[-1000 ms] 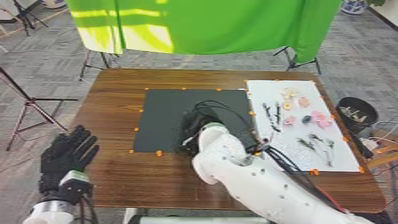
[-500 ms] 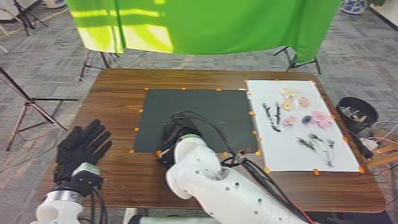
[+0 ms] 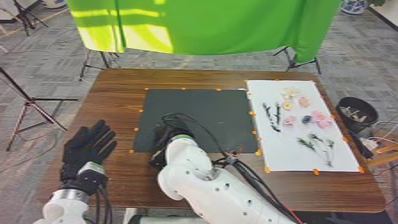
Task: Arrange flowers
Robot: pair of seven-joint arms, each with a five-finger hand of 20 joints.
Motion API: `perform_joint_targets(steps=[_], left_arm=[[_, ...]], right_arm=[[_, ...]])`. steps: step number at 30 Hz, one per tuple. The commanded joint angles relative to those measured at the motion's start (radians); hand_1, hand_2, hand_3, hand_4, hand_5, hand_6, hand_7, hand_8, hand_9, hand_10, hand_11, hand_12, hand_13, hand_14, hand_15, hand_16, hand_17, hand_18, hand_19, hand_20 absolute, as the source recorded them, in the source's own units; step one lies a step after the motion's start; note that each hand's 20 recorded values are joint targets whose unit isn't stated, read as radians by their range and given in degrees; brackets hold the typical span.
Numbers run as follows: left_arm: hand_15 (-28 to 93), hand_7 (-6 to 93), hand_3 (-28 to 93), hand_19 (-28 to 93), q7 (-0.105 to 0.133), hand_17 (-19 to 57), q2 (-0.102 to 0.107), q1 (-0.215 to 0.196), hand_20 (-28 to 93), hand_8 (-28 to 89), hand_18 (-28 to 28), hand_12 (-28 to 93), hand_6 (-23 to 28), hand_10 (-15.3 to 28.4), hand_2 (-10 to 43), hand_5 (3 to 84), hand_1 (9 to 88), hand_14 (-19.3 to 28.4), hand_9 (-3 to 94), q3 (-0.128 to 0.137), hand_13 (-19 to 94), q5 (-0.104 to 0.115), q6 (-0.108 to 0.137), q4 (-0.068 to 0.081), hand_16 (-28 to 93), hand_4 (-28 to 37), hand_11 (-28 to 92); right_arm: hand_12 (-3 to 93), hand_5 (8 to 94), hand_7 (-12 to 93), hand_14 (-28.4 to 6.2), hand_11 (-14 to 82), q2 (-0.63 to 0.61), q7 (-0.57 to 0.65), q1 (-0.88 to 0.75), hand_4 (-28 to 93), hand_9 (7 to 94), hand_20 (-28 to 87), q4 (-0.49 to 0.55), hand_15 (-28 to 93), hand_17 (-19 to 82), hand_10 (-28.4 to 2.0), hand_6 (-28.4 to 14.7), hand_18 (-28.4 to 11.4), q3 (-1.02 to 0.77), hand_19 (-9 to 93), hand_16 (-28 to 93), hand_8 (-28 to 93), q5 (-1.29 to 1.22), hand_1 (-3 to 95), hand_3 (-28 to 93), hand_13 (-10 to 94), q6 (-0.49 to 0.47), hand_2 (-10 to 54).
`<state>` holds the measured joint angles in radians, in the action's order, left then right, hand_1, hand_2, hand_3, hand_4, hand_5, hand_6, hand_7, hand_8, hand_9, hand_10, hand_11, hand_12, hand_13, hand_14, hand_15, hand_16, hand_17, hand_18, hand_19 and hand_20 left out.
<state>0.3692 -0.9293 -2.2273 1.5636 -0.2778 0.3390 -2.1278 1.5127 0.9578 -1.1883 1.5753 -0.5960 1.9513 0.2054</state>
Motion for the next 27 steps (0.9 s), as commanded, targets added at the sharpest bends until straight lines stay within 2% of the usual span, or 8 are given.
perform_joint_targets(steps=[1, 9, 11, 15, 19, 22, 24, 27], left_arm=[[33, 12.7, 73, 35, 0.037, -7.7, 0.005, -0.004, 9, -7, 14.2, 11, 10.8, 16.4, 15.4, 43.3, 26.6, 15.9, 29.9, 0.013, 19, 0.022, 0.029, -0.005, -6, -28.1, 23], [34, 13.2, 73, 35, 0.039, -7.7, 0.002, 0.003, 9, -7, 14.2, 11, 11.0, 16.4, 14.8, 43.4, 26.6, 15.9, 30.0, 0.003, 19, 0.037, 0.034, -0.002, -6, -28.2, 24], [34, 13.4, 73, 36, 0.04, -7.7, 0.003, 0.006, 9, -7, 14.3, 11, 11.0, 16.4, 14.7, 43.4, 26.7, 16.0, 30.0, 0.0, 19, 0.038, 0.037, -0.001, -7, -28.2, 24], [35, 13.8, 73, 36, 0.047, -7.7, 0.001, 0.002, 9, -7, 14.3, 11, 11.0, 16.4, 14.5, 43.5, 26.9, 16.1, 30.1, 0.002, 19, 0.045, 0.038, -0.002, -7, -28.2, 24], [35, 13.9, 73, 36, 0.049, -7.7, -0.001, 0.004, 9, -8, 14.4, 11, 11.0, 16.5, 14.4, 43.5, 27.0, 16.1, 30.2, -0.001, 19, 0.049, 0.04, -0.002, -7, -28.3, 25], [35, 14.0, 73, 36, 0.058, -7.7, -0.006, 0.001, 9, -8, 14.4, 11, 11.0, 16.6, 14.4, 43.6, 27.0, 16.1, 30.2, -0.001, 19, 0.056, 0.034, -0.001, -7, -28.2, 25], [36, 14.1, 73, 36, 0.069, -7.8, -0.009, -0.009, 9, -8, 14.4, 11, 11.1, 16.6, 14.4, 43.6, 27.0, 16.2, 30.2, 0.006, 19, 0.062, 0.032, -0.004, -7, -28.2, 25], [36, 14.1, 73, 36, 0.091, -7.8, -0.018, -0.034, 9, -8, 14.4, 11, 11.1, 16.7, 14.6, 43.6, 27.0, 16.2, 30.3, 0.024, 19, 0.069, 0.034, -0.013, -7, -28.2, 25]], right_arm=[[45.0, 56.1, 78, -10.9, 18.5, -0.01, 0.012, -0.023, -6, 87.9, 27, -0.015, 47, 43, -11.5, -4.3, -25.5, -0.003, 92, 39, 13, 0.016, 43.0, 86, 81, -0.084, -9.5], [43.0, 52.9, 77, -12.8, 19.3, -0.007, 0.047, -0.023, -12, 84.3, 23, -0.03, 49, 42, -13.2, -5.7, -25.7, -0.004, 92, 33, 11, 0.03, 43.9, 82, 78, -0.069, -9.5], [41.5, 53.4, 77, -13.5, 21.9, -0.006, 0.05, -0.026, -14, 83.6, 22, -0.031, 52, 42, -13.5, -5.9, -26.0, -0.008, 92, 29, 11, 0.03, 44.5, 80, 78, -0.073, -9.5], [29.7, 54.3, 76, -13.9, 35.2, -0.012, 0.05, -0.023, -24, 80.4, 21, -0.032, 54, 42, -16.0, -6.3, -26.4, -0.002, 93, 25, 12, 0.037, 42.8, 76, 79, -0.071, -9.5], [26.1, 55.4, 73, -13.9, 37.5, -0.015, 0.051, -0.026, -26, 80.0, 21, -0.032, 54, 42, -16.6, -7.3, -26.5, -0.008, 93, 25, 11, 0.036, 38.3, 78, 79, -0.083, -9.5], [25.5, 56.2, 74, -13.9, 37.4, -0.038, 0.046, -0.017, -28, 79.9, 21, -0.014, 54, 43, -16.7, -8.1, -26.5, 0.007, 93, 25, -3, 0.025, 34.9, 79, 78, -0.062, -9.5], [24.5, 57.5, 70, -13.8, 35.6, -0.063, 0.03, -0.009, -27, 79.5, 21, 0.011, 53, 43, -17.3, -8.7, -26.5, 0.024, 93, 25, -22, 0.031, 32.6, 79, 79, -0.03, -9.5], [24.2, 56.7, 59, -14.7, 34.7, -0.112, -0.03, -0.007, -22, 78.0, 22, 0.067, 53, 43, -18.9, -8.5, -26.8, 0.039, 93, 25, -22, 0.061, 28.0, 79, 78, -0.003, -8.0]])
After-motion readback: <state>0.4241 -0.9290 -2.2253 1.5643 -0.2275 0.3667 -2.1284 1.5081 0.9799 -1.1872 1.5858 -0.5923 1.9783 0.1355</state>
